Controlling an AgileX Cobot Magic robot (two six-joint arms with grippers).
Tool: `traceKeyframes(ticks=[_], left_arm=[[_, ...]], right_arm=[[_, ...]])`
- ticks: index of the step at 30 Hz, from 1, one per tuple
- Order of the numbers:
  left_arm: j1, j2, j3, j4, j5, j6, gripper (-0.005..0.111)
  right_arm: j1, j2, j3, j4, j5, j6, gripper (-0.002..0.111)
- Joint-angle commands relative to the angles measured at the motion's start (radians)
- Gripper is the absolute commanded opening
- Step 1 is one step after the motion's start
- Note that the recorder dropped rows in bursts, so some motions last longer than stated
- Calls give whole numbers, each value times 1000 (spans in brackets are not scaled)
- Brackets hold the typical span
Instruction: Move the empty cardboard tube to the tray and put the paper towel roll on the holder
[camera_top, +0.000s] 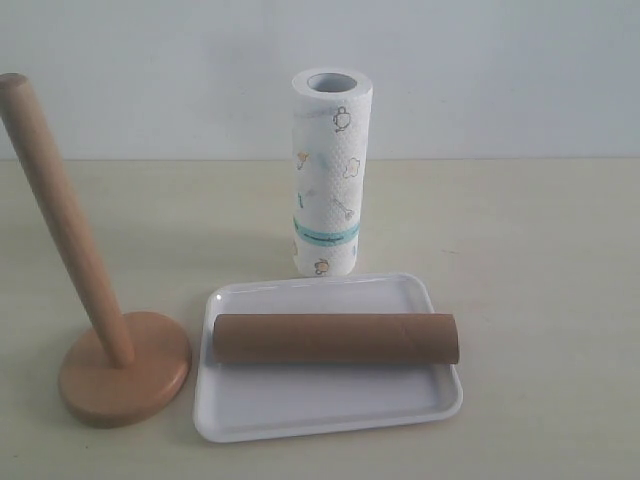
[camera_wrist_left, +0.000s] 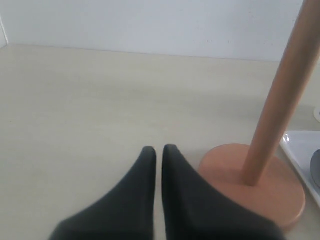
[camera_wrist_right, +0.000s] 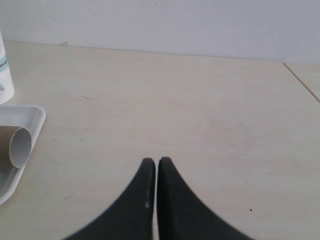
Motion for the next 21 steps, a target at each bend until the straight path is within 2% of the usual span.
traceKeyframes(ticks=[1,14,16,19,21], left_arm=[[2,-3,4,-11,-3,3,4],[2,-3,4,-11,-3,3,4],[2,-3,4,-11,-3,3,4],[2,-3,4,-11,-3,3,4],[2,-3,4,-11,-3,3,4]], right_arm=[[-3,-4,-1,1,-11,-5,1],[-3,-4,-1,1,-42,-5,1],[-3,-4,-1,3,-125,-5,1],[-3,-4,-1,4,-419,-7,1],[-3,-4,-1,4,-544,-4,1]])
